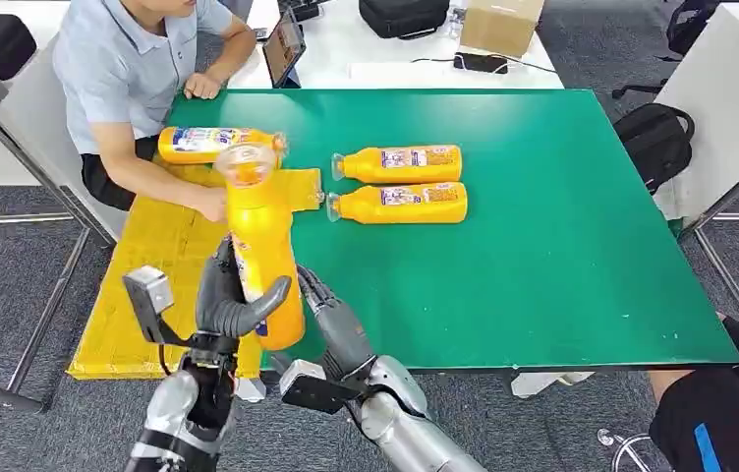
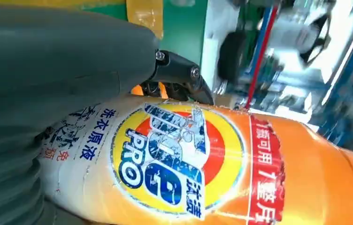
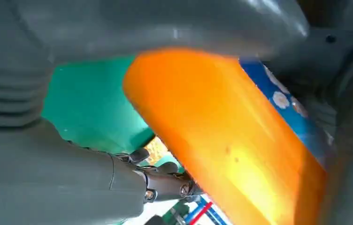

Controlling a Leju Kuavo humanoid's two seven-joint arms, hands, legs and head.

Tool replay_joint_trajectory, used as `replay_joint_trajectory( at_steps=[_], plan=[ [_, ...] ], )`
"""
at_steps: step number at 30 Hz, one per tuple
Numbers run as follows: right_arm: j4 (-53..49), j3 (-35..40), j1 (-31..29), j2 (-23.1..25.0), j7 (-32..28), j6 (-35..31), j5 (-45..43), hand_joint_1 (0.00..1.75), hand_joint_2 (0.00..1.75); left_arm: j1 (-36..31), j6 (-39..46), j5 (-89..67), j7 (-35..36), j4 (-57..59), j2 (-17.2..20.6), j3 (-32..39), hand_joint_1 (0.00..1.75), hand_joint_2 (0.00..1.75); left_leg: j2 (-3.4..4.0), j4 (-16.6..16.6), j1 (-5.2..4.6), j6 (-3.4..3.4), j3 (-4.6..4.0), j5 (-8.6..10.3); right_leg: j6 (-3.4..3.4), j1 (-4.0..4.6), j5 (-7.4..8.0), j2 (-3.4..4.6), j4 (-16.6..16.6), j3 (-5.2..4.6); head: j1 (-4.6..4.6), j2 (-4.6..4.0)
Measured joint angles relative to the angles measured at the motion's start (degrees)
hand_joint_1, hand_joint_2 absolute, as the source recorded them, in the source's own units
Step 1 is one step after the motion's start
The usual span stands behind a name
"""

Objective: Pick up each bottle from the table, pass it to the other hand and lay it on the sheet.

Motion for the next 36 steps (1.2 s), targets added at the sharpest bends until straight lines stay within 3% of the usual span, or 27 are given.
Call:
replay_joint_trajectory(
  at_steps=[3, 9, 20, 36],
  plan=[
    [0.3, 0.0, 0.0, -0.2, -1.3, 0.0, -0.9, 0.0, 0.0, -1.9, -7.8, 1.6, 0.7, 2.4, 2.0, 0.7, 1.75, 1.75, 0.02, 0.0, 0.01, -0.04, 0.03, 0.03, 0.0, 0.01, 0.01, 0.01, 0.0, -0.01, -0.02, 0.0],
    [0.7, 0.1, 0.5, -0.8, -2.3, 0.8, -0.3, 0.0, 0.0, -4.6, -5.8, -9.4, 1.0, 4.6, 5.5, 1.4, 1.75, 1.75, 0.02, 0.0, 0.02, -0.04, -0.02, 0.03, 0.0, 0.01, 0.0, 0.01, 0.0, -0.03, 0.02, 0.0],
    [0.7, 2.5, 1.5, -0.5, -2.6, 3.8, -2.0, 0.0, 0.0, -9.1, -22.2, -7.2, -2.0, 9.4, 13.5, 4.3, 1.75, 1.75, 0.01, 0.0, 0.03, -0.06, -0.03, 0.07, -0.01, 0.02, -0.01, 0.0, 0.0, -0.04, 0.0, 0.0],
    [0.7, 3.3, 1.5, -0.8, -2.6, 3.3, -2.1, 0.0, 0.0, -11.9, -9.5, -27.1, -2.4, 11.2, 17.3, 4.7, 1.75, 1.75, 0.0, 0.0, 0.04, -0.07, -0.02, 0.08, -0.01, 0.02, -0.01, 0.0, 0.0, -0.06, 0.0, 0.0]
  ],
)
